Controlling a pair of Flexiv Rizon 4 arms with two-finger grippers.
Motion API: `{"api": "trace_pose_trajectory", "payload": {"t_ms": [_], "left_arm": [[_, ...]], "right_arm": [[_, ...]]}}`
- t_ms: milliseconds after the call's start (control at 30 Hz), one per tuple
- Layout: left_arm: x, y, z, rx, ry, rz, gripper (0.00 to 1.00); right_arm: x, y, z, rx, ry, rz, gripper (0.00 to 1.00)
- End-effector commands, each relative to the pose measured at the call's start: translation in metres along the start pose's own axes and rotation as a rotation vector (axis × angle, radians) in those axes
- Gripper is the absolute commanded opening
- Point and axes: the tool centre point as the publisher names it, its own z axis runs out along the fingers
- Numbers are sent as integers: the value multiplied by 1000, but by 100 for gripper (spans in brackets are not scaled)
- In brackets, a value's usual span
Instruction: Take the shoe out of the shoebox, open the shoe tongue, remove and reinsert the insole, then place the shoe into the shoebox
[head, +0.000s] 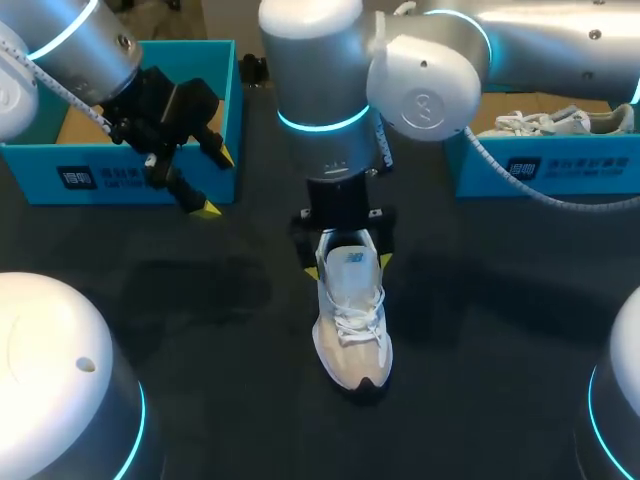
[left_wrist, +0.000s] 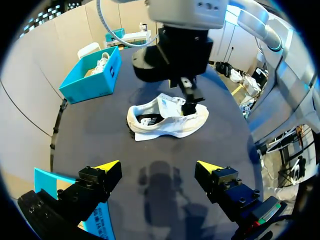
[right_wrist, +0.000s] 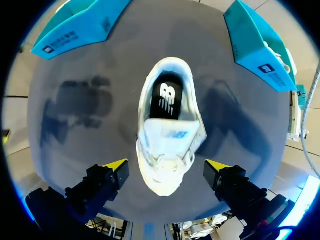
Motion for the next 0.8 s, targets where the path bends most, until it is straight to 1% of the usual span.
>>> {"api": "trace_pose_trajectory", "payload": {"t_ms": [33,100,133,200,233,367,500,600,700,800], "left_arm": [[1,0,0,-2,-2,0,100],[1,0,0,-2,-2,0,100],[1,0,0,-2,-2,0,100],[1,0,0,-2,-2,0,100],[1,0,0,-2,-2,0,100],[1,0,0,-2,-2,0,100],[1,0,0,-2,-2,0,100],[1,0,0,-2,-2,0,100],[1,0,0,-2,-2,0,100],[1,0,0,-2,-2,0,100]], "right_arm": [[-2,-8,-4,-15,0,-1,49],[-4,-9,-2,-13,7,2,27],[-4,-9,0,-12,10,3,22],[-5,-8,5,-9,17,4,16],[-5,-7,6,-8,21,3,16],[-5,1,15,-5,41,0,22],[-1,11,23,-2,58,-11,20],[5,21,35,6,72,-23,20],[4,28,46,15,80,-26,20],[4,28,41,11,71,-25,22]]}}
